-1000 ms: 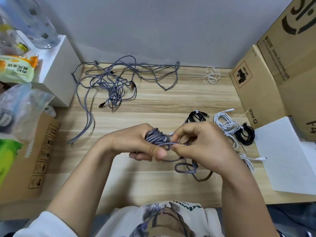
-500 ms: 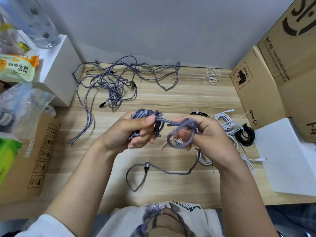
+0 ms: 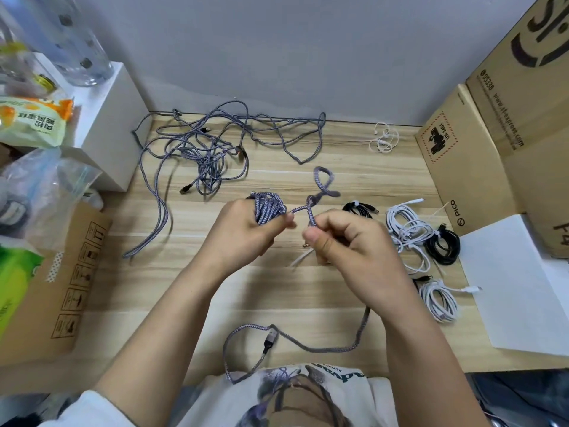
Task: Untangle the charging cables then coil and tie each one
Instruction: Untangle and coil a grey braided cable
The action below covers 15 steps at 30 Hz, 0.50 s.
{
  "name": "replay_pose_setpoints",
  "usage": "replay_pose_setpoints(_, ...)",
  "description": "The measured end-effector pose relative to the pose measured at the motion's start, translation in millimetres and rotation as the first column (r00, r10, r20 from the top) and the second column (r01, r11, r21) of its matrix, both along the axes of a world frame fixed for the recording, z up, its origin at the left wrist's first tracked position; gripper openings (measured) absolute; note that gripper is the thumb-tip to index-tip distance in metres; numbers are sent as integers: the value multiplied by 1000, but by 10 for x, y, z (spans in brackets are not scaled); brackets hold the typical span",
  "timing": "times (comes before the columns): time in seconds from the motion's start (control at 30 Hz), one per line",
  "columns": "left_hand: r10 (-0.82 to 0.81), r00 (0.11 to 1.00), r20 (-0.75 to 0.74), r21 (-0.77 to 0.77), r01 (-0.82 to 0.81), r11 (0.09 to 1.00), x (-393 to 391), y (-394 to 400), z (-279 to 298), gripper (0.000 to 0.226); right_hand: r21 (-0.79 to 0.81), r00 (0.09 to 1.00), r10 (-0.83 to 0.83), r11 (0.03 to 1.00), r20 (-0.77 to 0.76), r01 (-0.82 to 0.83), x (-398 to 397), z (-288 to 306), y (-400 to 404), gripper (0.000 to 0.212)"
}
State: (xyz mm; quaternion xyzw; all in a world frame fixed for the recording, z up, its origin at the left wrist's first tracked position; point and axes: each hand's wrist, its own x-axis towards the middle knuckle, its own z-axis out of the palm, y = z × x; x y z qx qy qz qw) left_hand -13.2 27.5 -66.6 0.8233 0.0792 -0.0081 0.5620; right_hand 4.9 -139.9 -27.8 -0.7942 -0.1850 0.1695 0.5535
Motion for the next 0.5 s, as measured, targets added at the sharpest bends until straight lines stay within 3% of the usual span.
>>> replay_pose_setpoints(0.1,40,998,-52,-140,-47,989,-16,51,24,16,-42,990,-76,996,123,82,27,89,-94,22)
replay_pose_setpoints(0.17,46,996,-73,-157,-57,986,-29,106,48,14,-120,965,-111,982,237,142,52,109,-144,23)
replay_pose_setpoints(0.27,-28,999,19,131,25,991,-29,171,54,31,-198,872,-111,953,478,230,84,90,-139,20)
replay_pose_setpoints(0.37,-195,973,122,565,94,820,-40,207,94,47,-252,763,-32,934,645,252,107,103,-94,28)
replay_pose_setpoints(0.5,-398,907,138,744,170,646,-42,221,164,48,-356,638,154,912,754,201,145,157,-48,30)
